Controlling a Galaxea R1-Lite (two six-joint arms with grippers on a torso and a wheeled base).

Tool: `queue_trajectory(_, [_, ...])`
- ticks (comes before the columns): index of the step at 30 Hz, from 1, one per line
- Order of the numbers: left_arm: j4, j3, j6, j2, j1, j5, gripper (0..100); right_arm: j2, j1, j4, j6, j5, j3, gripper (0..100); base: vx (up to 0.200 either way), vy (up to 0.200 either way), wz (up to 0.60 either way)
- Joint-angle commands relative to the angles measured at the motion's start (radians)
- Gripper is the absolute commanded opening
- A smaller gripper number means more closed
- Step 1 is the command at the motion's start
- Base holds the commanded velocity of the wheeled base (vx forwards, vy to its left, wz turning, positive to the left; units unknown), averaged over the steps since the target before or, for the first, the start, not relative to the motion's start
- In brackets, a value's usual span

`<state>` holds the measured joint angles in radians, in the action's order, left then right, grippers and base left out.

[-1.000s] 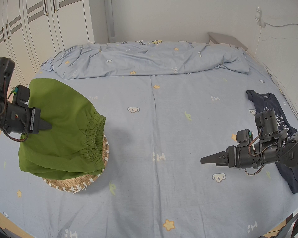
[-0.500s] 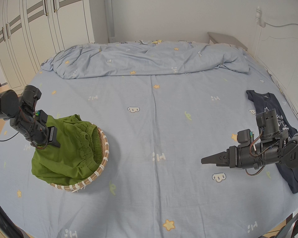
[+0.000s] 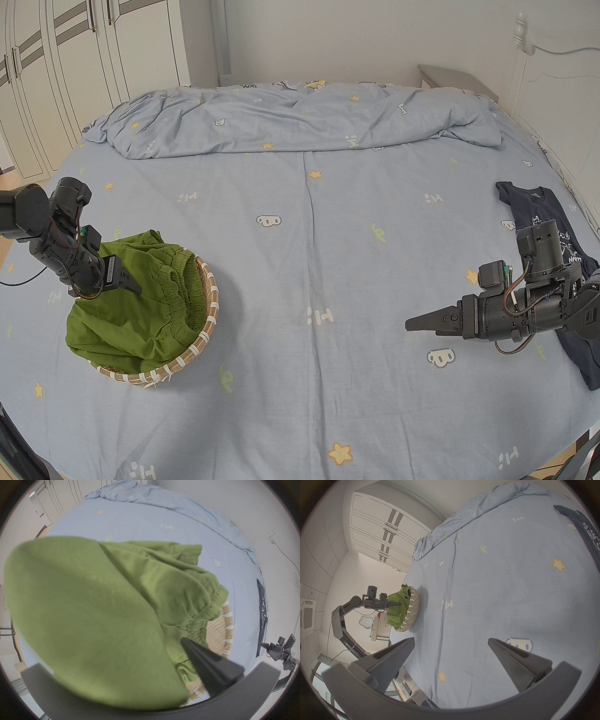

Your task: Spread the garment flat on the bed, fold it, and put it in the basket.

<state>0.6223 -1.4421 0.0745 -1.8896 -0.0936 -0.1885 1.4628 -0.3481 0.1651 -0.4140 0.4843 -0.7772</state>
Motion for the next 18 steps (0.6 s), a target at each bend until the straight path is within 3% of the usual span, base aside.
queue_trajectory(1, [0.000, 0.031, 0.005, 0.138, 0.008, 0.000, 100, -0.005, 0.000, 0.001, 0.000, 0.000, 0.000, 100, 0.000, 0.000, 0.00])
queue_trajectory(6, [0.000, 0.092, -0.002, 0.320, 0.025, 0.008, 100, -0.056, 0.006, 0.001, 0.004, -0.006, 0.009, 100, 0.000, 0.000, 0.00])
queue_trajectory(11, [0.000, 0.258, -0.010, 0.586, 0.052, 0.014, 100, -0.231, 0.038, -0.012, 0.078, -0.049, 0.064, 100, 0.000, 0.000, 0.00])
queue_trajectory(15, [0.000, 0.391, -0.009, 0.819, 0.061, 0.009, 100, -0.435, 0.113, -0.154, 0.205, -0.053, 0.124, 100, 0.000, 0.000, 0.00])
queue_trajectory(17, [0.000, 0.401, -0.009, 0.836, 0.063, 0.009, 100, -0.449, 0.118, -0.171, 0.215, -0.055, 0.127, 100, 0.000, 0.000, 0.00])
queue_trajectory(18, [0.000, 0.486, -0.009, 0.998, 0.064, 0.004, 100, -0.593, 0.166, -0.323, 0.302, -0.055, 0.151, 100, 0.000, 0.000, 0.00])
